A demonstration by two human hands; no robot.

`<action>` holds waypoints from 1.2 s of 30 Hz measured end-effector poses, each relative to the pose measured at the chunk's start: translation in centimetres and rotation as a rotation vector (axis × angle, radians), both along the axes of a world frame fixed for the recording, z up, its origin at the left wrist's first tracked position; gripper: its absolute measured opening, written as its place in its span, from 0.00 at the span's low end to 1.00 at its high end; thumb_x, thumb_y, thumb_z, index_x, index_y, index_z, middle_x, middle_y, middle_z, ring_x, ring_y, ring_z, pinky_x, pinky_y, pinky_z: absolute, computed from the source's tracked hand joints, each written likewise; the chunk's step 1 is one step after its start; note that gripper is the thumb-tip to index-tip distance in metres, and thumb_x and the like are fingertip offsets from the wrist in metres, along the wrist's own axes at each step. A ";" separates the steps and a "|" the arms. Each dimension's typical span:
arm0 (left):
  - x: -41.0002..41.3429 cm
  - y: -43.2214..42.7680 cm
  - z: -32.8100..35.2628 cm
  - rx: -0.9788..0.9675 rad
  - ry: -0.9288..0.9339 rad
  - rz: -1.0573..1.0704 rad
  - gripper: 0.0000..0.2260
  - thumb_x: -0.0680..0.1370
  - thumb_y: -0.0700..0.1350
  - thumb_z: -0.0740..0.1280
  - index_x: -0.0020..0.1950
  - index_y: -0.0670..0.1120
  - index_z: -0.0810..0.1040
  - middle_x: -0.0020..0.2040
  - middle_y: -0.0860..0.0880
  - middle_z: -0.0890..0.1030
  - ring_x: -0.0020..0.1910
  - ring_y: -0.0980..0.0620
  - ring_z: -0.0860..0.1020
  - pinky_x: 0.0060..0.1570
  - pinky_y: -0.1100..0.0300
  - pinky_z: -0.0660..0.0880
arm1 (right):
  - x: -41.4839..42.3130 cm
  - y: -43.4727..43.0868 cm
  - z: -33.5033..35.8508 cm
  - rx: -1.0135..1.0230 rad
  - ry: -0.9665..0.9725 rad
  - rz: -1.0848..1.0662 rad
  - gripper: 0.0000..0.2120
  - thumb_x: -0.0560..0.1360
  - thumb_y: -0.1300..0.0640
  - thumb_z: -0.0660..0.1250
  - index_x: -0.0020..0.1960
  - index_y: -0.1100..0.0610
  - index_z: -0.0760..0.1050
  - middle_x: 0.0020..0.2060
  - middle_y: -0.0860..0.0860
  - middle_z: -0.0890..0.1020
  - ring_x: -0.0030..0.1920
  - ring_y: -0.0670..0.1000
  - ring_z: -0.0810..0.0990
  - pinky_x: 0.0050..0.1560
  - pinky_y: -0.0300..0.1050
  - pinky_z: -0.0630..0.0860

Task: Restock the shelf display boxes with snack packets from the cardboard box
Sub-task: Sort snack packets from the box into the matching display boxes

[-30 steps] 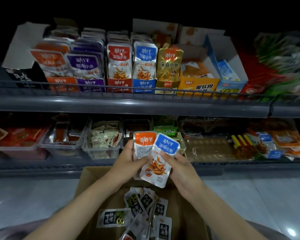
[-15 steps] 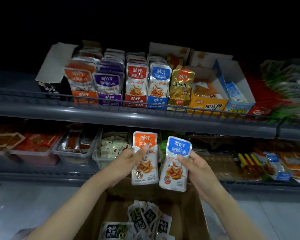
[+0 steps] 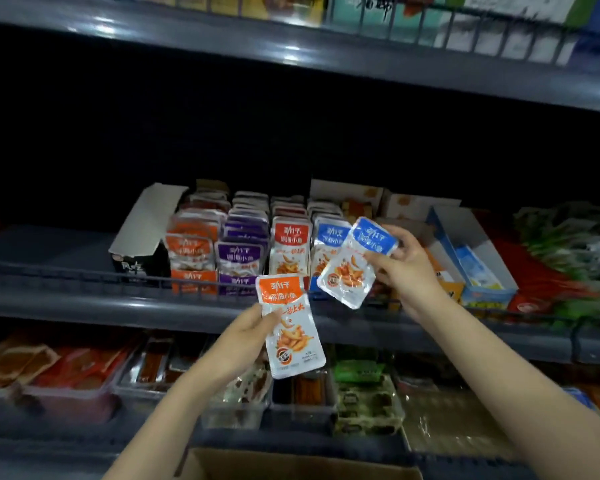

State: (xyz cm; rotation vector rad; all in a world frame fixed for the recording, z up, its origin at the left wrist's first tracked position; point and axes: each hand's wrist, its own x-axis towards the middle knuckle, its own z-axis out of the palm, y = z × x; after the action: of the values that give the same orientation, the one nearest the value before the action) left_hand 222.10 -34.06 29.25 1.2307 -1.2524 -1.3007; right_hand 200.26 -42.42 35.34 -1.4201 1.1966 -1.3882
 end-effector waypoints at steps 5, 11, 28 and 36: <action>0.7 -1.0 0.1 -0.117 0.054 0.054 0.09 0.81 0.43 0.60 0.57 0.47 0.78 0.49 0.53 0.85 0.47 0.55 0.84 0.39 0.69 0.77 | 2.2 -4.9 1.2 -0.167 0.155 -0.064 0.20 0.76 0.67 0.66 0.64 0.54 0.66 0.55 0.49 0.77 0.55 0.46 0.76 0.37 0.33 0.77; 1.1 -2.0 0.0 -0.163 0.080 0.127 0.08 0.80 0.42 0.61 0.55 0.47 0.79 0.45 0.53 0.86 0.44 0.54 0.84 0.37 0.67 0.78 | 3.2 -7.9 0.2 -0.268 0.551 0.024 0.20 0.74 0.64 0.69 0.62 0.51 0.68 0.54 0.45 0.76 0.54 0.46 0.77 0.50 0.45 0.79; 3.1 -0.5 0.4 -0.286 0.137 0.285 0.13 0.67 0.51 0.70 0.47 0.45 0.82 0.41 0.50 0.86 0.42 0.52 0.85 0.38 0.63 0.80 | 9.3 0.1 5.1 -0.272 0.616 0.486 0.09 0.78 0.52 0.63 0.58 0.47 0.74 0.50 0.38 0.78 0.48 0.33 0.78 0.47 0.27 0.75; 8.4 0.3 0.6 -0.382 0.065 0.374 0.07 0.69 0.48 0.71 0.41 0.45 0.83 0.37 0.49 0.85 0.38 0.53 0.84 0.36 0.65 0.79 | 14.5 1.5 5.5 -0.129 0.813 0.758 0.14 0.72 0.58 0.73 0.54 0.48 0.74 0.48 0.44 0.82 0.47 0.41 0.82 0.48 0.38 0.81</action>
State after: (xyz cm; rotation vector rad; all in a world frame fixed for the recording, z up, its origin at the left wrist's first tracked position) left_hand 230.55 -33.74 29.87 1.0721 -1.0970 -0.7815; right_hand 214.71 -40.90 40.83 -2.3184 0.8402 -0.3522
